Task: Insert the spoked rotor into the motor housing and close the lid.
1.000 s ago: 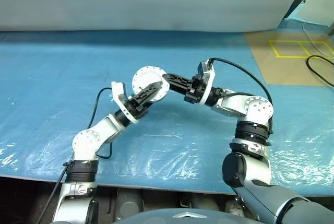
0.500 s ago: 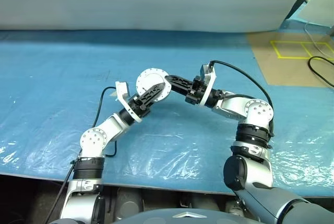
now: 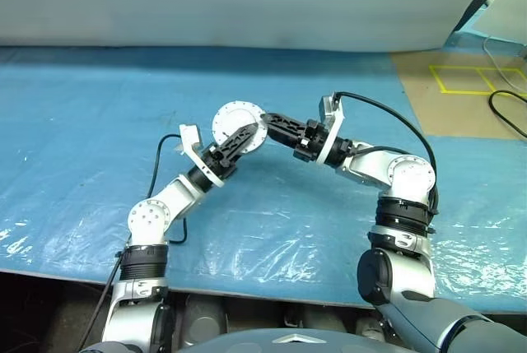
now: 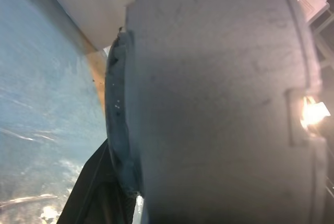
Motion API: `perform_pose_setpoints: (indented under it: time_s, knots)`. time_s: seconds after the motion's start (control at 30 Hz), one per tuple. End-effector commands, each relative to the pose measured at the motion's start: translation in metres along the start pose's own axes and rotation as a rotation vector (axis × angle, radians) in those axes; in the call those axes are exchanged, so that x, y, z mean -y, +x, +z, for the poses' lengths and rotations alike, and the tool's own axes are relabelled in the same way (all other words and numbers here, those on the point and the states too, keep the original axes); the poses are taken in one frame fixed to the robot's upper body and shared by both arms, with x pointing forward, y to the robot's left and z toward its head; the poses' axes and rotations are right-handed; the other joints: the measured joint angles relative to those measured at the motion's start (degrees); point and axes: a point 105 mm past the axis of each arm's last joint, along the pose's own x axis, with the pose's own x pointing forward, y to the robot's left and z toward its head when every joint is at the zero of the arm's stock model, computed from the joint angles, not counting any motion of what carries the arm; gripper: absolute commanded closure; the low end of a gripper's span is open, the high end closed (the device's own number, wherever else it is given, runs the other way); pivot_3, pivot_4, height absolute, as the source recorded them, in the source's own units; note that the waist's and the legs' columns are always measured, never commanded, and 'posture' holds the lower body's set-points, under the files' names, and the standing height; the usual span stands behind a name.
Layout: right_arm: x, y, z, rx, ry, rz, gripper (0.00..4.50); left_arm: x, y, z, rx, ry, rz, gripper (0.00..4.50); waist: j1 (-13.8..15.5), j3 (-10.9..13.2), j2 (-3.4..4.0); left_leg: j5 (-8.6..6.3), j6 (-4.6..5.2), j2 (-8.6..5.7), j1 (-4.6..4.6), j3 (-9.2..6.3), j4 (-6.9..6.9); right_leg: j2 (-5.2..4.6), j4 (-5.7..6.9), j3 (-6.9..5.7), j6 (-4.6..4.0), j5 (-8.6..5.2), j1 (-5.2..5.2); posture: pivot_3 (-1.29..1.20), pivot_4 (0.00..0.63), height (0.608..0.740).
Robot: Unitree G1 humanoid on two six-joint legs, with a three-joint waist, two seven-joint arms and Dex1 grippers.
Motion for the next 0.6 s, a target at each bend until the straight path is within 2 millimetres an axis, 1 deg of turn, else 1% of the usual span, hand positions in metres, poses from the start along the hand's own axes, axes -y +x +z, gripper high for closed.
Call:
perform_pose_setpoints:
  time_s: [0.03, 0.13, 0.23, 0.33, 0.43, 0.53, 0.6]
  knots:
    - [-0.011, 0.002, 0.001, -0.005, 0.014, 0.064, 1.73, 0.015, 0.004, 0.02, 0.066, 0.062, -0.047, 2.03, 0.03, 0.0, 0.0, 0.0, 0.0, 0.0, -0.02, 0.0, 0.01, 0.0, 0.0, 0.0, 0.0, 0.0, 0.0, 0.0, 0.15, 0.74]
    - [-0.004, 0.0, 0.001, -0.004, 0.023, 0.033, 1.73, 0.024, 0.004, 0.032, 0.107, 0.095, -0.064, 2.03, 0.03, 0.0, 0.0, 0.0, 0.0, 0.01, -0.06, -0.04, 0.03, 0.0, 0.0, -0.05, 0.01, 0.0, 0.0, 0.0, 0.15, 0.74]
    - [0.002, -0.001, -0.001, -0.007, 0.026, 0.003, 1.73, 0.026, -0.006, 0.055, 0.199, 0.175, -0.026, 2.03, 0.0, 0.0, 0.0, 0.0, 0.0, 0.02, -0.11, -0.07, 0.07, 0.0, 0.0, -0.1, 0.0, 0.0, 0.0, 0.0, 0.15, 0.74]
    - [0.005, -0.001, -0.002, -0.01, 0.022, -0.011, 1.73, 0.014, -0.028, 0.095, 0.364, 0.308, 0.121, 2.03, -0.12, 0.0, 0.0, 0.0, 0.0, 0.04, -0.12, -0.09, 0.09, 0.0, 0.01, -0.13, 0.0, 0.01, 0.0, 0.0, 0.15, 0.74]
    - [0.006, -0.001, -0.002, -0.011, 0.006, -0.025, 1.73, -0.003, -0.056, 0.127, 0.47, 0.43, 0.298, 2.03, -0.15, 0.0, 0.0, 0.0, 0.0, 0.05, -0.12, -0.1, 0.09, 0.01, -0.01, -0.15, 0.01, 0.01, 0.0, 0.0, 0.15, 0.74]
    - [0.009, -0.001, -0.002, -0.014, -0.008, -0.045, 1.73, -0.02, -0.086, 0.156, 0.536, 0.523, 0.473, 2.03, -0.01, 0.0, 0.0, 0.0, 0.0, 0.05, -0.14, -0.12, 0.1, 0.01, -0.03, -0.2, 0.01, 0.01, 0.0, 0.0, 0.15, 0.74]
    - [0.011, -0.001, -0.002, -0.018, -0.014, -0.05, 1.73, -0.03, -0.104, 0.168, 0.544, 0.565, 0.552, 2.03, 0.09, -0.01, -0.01, 0.0, 0.0, 0.05, -0.19, -0.16, 0.13, 0.0, -0.03, -0.26, 0.02, 0.01, 0.0, 0.0, 0.15, 0.74]
